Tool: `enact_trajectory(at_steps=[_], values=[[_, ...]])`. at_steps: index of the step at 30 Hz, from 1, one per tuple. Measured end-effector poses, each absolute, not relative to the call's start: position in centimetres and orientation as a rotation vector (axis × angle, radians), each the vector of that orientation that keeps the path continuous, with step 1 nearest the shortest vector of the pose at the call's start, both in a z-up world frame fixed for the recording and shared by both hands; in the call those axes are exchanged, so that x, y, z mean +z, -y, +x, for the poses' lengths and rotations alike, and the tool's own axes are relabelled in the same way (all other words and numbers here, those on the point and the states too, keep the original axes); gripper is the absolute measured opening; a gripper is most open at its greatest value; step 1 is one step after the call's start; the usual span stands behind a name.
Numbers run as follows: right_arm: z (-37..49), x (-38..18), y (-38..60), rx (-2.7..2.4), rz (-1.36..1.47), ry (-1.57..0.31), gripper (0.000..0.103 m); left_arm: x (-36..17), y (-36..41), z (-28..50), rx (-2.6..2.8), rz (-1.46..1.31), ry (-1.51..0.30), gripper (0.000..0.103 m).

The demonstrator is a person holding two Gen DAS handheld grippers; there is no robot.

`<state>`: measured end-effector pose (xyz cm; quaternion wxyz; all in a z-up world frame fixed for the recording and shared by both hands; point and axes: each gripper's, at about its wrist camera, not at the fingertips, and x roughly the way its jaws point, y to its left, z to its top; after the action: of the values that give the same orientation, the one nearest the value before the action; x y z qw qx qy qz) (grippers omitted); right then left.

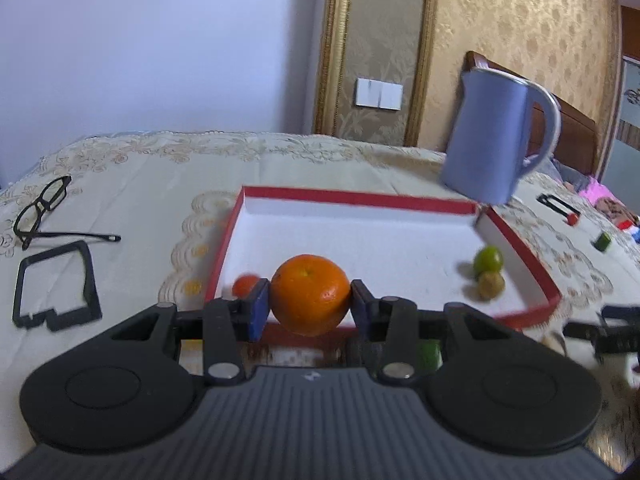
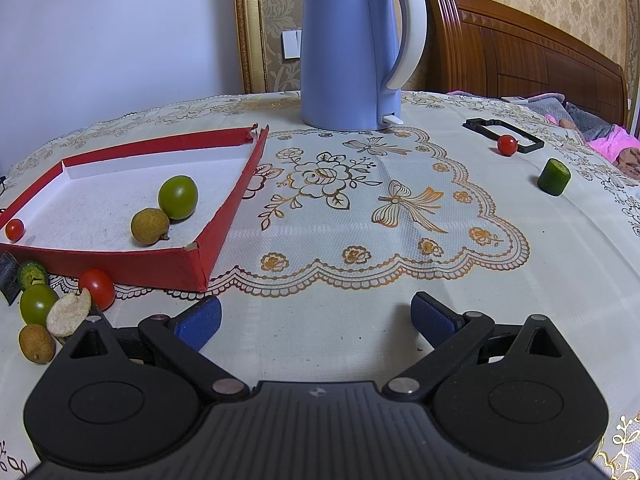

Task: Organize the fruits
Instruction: 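Carry the orange into the red tray and open the left gripper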

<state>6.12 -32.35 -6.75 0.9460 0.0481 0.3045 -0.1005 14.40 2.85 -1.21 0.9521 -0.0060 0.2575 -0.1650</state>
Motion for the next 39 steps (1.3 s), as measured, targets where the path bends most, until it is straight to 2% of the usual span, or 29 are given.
enact_trajectory(at_steps=[11, 22, 24, 25, 26, 28, 32, 39], values=[[6.1, -6.7, 32.3, -0.204, 0.098, -0.62, 0.102, -2.4, 0.2, 20.5, -0.28, -0.026, -0.595, 0.039], [6.1, -6.7, 32.3, -0.205, 0.096, -0.621, 0.102, -4.3, 1.0, 21.7, -0.249, 0.0, -0.63, 0.039], [6.1, -6.7, 32.3, -0.205, 0.096, -0.621, 0.102, -4.5, 1.4, 21.6, -0.245, 0.028, -0.63, 0.046], [6.1, -6.7, 32.3, -0.205, 0.095, -0.622, 0.102, -4.6, 1.6, 21.4, -0.238, 0.05, -0.619, 0.058], [6.1, -6.7, 32.4, -0.205, 0.095, -0.621, 0.102, -4.5, 1.7, 21.1, -0.23, 0.061, -0.603, 0.075], [6.1, -6.7, 32.3, -0.205, 0.096, -0.621, 0.102, -3.9, 1.5, 20.1, -0.218, 0.07, -0.549, 0.091], [6.1, -6.7, 32.4, -0.204, 0.097, -0.621, 0.102, -2.7, 0.5, 18.0, -0.212, 0.073, -0.482, 0.099], [6.1, -6.7, 32.4, -0.204, 0.096, -0.622, 0.102, -2.5, -3.3, 14.2, -0.166, 0.051, -0.478, 0.099]])
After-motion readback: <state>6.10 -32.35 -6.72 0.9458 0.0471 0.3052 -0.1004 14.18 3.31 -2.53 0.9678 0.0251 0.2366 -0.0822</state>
